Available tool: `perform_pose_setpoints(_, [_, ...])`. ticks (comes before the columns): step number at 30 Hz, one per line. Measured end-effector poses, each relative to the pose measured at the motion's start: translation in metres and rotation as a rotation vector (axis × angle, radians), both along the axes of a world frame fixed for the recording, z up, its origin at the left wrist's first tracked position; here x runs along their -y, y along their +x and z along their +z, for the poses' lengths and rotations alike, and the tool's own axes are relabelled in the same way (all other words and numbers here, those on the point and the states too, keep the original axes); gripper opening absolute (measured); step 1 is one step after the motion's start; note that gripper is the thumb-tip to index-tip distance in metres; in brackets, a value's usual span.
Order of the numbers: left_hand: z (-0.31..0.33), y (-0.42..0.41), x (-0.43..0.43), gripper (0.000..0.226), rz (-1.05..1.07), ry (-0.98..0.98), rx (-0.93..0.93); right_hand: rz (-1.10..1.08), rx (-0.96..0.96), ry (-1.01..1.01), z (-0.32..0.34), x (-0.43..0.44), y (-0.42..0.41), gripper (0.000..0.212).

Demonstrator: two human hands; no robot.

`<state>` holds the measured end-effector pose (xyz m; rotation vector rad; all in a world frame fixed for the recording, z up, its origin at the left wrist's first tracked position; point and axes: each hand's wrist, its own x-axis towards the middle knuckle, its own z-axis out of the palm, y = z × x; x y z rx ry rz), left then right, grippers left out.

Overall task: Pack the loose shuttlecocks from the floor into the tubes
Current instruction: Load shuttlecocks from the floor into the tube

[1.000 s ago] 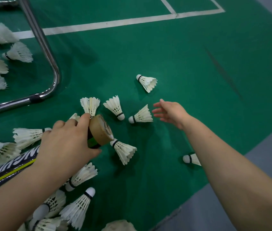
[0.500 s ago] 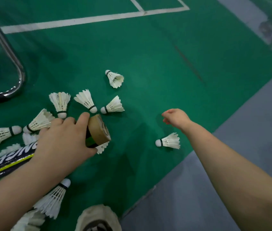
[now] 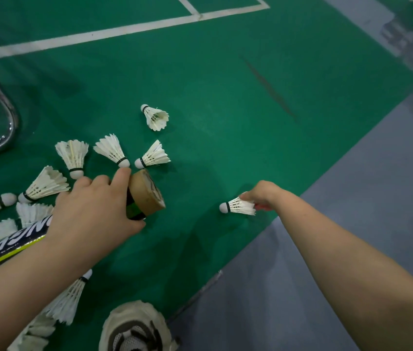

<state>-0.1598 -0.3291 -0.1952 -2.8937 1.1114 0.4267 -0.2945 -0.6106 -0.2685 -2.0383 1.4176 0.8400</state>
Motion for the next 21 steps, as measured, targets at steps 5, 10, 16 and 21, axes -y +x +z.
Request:
perform_pose_setpoints(5, [0.004,-0.009,0.007,0.079,-0.019,-0.005,0.008,-0.113,0.106,0.021,-0.007,0.002,-0.014,0.034])
perform_pose_setpoints(10, [0.009,-0.013,0.005,0.082,-0.008,-0.017,-0.004,-0.262,0.345,0.119,-0.009,0.002,-0.014,0.021])
perform_pose_setpoints(16, [0.018,-0.008,-0.012,0.080,0.043,-0.021,-0.013,-0.262,0.403,0.238,-0.006,-0.018,0.010,0.019])
perform_pose_setpoints(21, [0.027,0.009,-0.046,0.073,0.128,0.005,0.014,-0.227,0.455,0.346,-0.014,-0.050,0.044,0.020])
